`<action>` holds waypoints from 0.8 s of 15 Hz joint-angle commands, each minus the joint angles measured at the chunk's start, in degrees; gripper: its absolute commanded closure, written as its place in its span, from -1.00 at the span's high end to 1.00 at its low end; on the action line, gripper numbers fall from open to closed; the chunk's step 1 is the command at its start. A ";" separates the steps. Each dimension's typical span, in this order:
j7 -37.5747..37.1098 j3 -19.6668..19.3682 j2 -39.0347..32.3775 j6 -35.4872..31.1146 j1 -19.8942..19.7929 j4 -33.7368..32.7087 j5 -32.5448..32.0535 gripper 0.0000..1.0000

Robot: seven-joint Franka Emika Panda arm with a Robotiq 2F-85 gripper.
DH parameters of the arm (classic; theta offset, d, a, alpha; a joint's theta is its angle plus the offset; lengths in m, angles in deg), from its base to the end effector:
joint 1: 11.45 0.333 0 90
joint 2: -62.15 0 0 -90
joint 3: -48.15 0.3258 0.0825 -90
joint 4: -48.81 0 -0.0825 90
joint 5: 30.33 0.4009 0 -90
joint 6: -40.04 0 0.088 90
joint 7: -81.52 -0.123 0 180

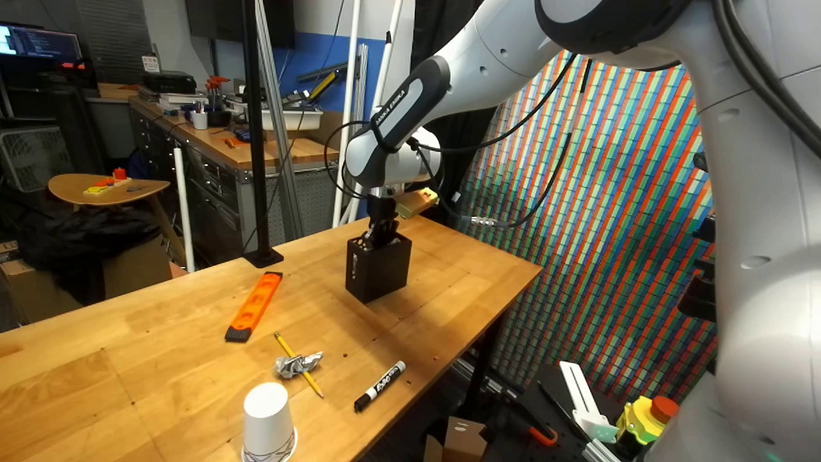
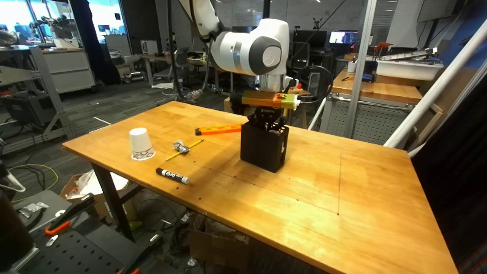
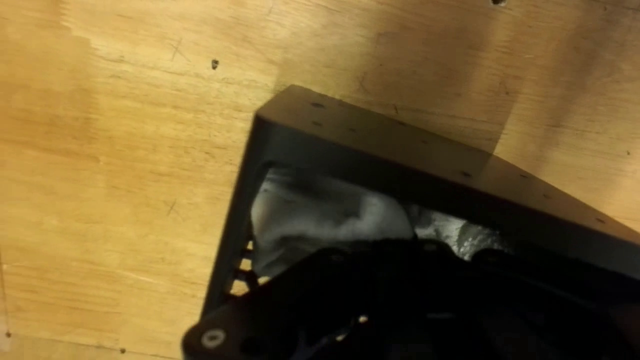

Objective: Pick up the white towel from the table and place it inside the black basket

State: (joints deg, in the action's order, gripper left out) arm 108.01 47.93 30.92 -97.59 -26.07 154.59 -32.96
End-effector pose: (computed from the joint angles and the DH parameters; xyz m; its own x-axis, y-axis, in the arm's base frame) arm 0.6402 -0.1704 0.2098 0.9719 0.2353 -0.0057 0.2354 -0.9713 0.0343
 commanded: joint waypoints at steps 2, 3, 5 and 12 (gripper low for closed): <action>2.09 -0.52 3.24 0.93 -1.02 -0.69 0.23 -0.96; 2.08 -0.83 3.83 0.87 -1.04 -0.52 0.01 -0.96; 2.12 -1.27 4.79 0.75 -1.16 -0.15 -0.07 -0.96; 2.00 -2.22 5.97 0.68 -1.09 0.50 -0.35 -0.96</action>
State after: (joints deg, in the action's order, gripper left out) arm 109.15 46.09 35.17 -97.58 -27.20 154.22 -33.02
